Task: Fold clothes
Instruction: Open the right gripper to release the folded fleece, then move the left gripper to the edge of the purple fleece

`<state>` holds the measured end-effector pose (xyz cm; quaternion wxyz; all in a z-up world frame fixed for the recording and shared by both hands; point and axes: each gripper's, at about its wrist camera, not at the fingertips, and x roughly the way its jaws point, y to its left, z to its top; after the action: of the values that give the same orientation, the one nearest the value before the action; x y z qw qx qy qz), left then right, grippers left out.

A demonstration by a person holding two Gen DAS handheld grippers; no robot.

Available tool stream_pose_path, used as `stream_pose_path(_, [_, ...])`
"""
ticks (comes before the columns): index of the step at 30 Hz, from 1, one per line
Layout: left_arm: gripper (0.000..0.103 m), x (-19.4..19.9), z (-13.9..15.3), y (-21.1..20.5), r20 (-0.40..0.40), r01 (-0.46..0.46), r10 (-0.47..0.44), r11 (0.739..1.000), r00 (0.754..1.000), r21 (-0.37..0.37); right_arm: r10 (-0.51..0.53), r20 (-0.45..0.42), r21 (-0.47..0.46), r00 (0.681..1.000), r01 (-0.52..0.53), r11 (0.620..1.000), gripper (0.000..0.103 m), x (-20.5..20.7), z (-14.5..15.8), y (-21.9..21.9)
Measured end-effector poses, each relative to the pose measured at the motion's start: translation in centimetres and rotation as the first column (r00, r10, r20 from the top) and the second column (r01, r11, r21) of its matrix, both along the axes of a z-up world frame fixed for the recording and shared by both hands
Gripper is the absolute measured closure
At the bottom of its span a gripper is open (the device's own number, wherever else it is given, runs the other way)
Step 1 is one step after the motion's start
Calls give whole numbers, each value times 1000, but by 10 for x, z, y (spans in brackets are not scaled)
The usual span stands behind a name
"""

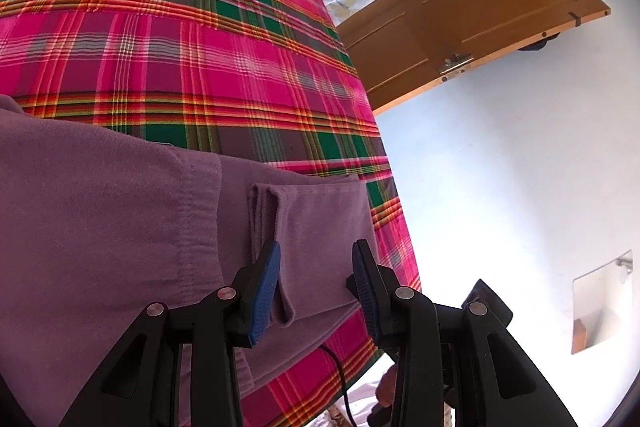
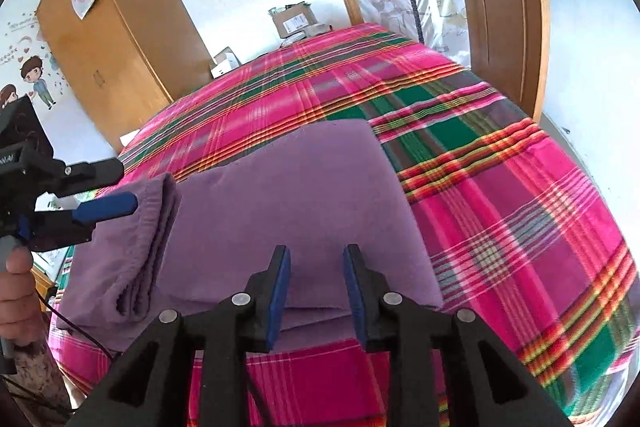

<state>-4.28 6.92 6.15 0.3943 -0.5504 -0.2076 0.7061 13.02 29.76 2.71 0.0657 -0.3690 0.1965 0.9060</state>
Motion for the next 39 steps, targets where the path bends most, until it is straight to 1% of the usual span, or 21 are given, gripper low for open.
stream_pose_path(4, [64, 2, 2, -1, -5, 1, -1, 1000, 1000, 3, 14, -33, 45, 999, -12, 999, 73, -7, 14, -2])
stream_pose_path(7, [64, 4, 5, -4, -8, -4, 4, 1000, 1000, 8, 33, -35, 60, 999, -31, 998, 73, -24, 15, -4])
stream_pose_path(10, [64, 8, 8, -13, -19, -7, 7, 1000, 1000, 9, 31, 6, 42, 1000, -31, 999, 73, -35, 2, -4])
stream_pose_path(12, [64, 8, 10, -21, -30, -22, 22, 1000, 999, 1, 24, 33, 48, 999, -26, 999, 73, -35, -6, -5])
stream_pose_path(13, [64, 8, 11, -25, -35, -31, 31, 1000, 999, -3, 17, 39, 63, 999, -19, 998, 73, -36, -5, -7])
stream_pose_path(15, [64, 8, 12, -34, -45, -49, 49, 999, 998, -9, 6, 58, 117, 998, -13, 993, 73, -40, 2, -17])
stream_pose_path(17, [64, 8, 11, -44, -45, -69, 68, 998, 997, -9, 39, 24, 156, 999, -42, 987, 72, -44, 11, -30])
stream_pose_path(19, [64, 9, 10, -55, -39, -90, 89, 996, 995, -5, 83, 15, 157, 996, -84, 984, 72, -52, 15, -41])
stream_pose_path(21, [64, 11, 10, -65, -43, -114, 113, 993, 993, -17, 125, 13, 173, 992, -126, 977, 72, -64, 16, -55])
stream_pose_path(24, [64, 15, 11, -77, -61, -142, 139, 989, 988, -37, 155, 41, 198, 987, -160, 967, 72, -79, 11, -69])
stream_pose_path(27, [64, 20, 10, -89, -60, -151, 148, 988, 987, -39, 153, 65, 230, 986, -164, 959, 71, -86, 7, -79])
stream_pose_path(29, [64, 23, 11, -94, -74, -159, 155, 986, 985, -51, 152, 81, 250, 985, -168, 954, 71, -90, 5, -85])
stream_pose_path(37, [64, 23, 1, -104, -42, -166, 164, 985, 986, -54, 145, 104, 241, 984, -166, 956, 70, -95, 1, -85])
stream_pose_path(39, [64, 25, 2, -105, -41, -160, 158, 986, 987, -56, 135, 109, 243, 985, -158, 957, 70, -88, 11, -84])
